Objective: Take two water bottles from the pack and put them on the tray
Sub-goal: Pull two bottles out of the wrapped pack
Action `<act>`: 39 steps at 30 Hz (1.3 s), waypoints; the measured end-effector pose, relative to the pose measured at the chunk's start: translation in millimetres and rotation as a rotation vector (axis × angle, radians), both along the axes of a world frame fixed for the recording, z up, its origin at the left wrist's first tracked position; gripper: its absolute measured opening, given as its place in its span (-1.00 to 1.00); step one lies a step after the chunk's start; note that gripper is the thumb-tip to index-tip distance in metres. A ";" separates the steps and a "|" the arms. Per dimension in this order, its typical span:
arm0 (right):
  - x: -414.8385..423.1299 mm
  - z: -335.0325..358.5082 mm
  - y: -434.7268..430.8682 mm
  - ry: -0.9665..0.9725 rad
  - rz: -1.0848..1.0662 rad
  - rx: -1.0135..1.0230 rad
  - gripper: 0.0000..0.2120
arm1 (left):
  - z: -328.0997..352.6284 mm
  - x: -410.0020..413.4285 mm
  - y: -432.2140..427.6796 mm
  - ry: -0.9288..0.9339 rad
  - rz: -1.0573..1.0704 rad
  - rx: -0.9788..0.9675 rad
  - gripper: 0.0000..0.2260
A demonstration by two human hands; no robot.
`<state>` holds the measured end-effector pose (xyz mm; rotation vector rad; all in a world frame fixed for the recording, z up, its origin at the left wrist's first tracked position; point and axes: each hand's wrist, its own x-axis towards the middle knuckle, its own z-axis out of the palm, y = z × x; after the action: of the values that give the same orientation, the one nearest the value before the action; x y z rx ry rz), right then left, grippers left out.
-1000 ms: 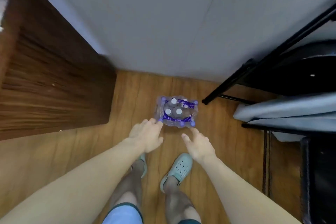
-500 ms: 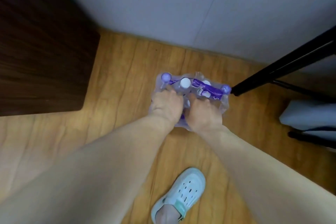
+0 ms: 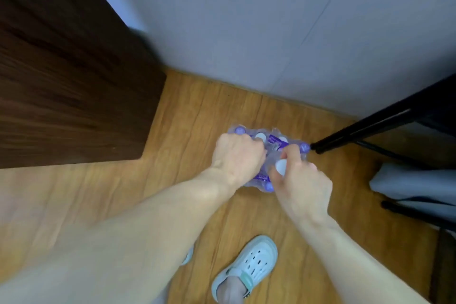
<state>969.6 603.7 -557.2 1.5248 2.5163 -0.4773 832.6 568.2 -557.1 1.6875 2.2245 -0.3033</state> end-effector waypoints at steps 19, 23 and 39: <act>-43.5 447.5 -10.1 0.106 0.268 0.134 -0.80 | 446.1 -68.6 -77.5 0.163 0.260 0.319 -0.73; -66.1 540.6 -27.9 0.133 0.452 0.198 -0.75 | 541.3 -87.1 -124.9 0.212 0.358 0.390 -0.67; -282.3 699.4 -164.7 0.157 0.887 0.129 -0.77 | 680.3 -237.0 -340.0 0.264 0.801 0.329 -0.68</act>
<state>687.2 438.9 142.3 0.2766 3.0252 -0.2915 595.7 228.2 123.2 0.7658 3.0532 0.0536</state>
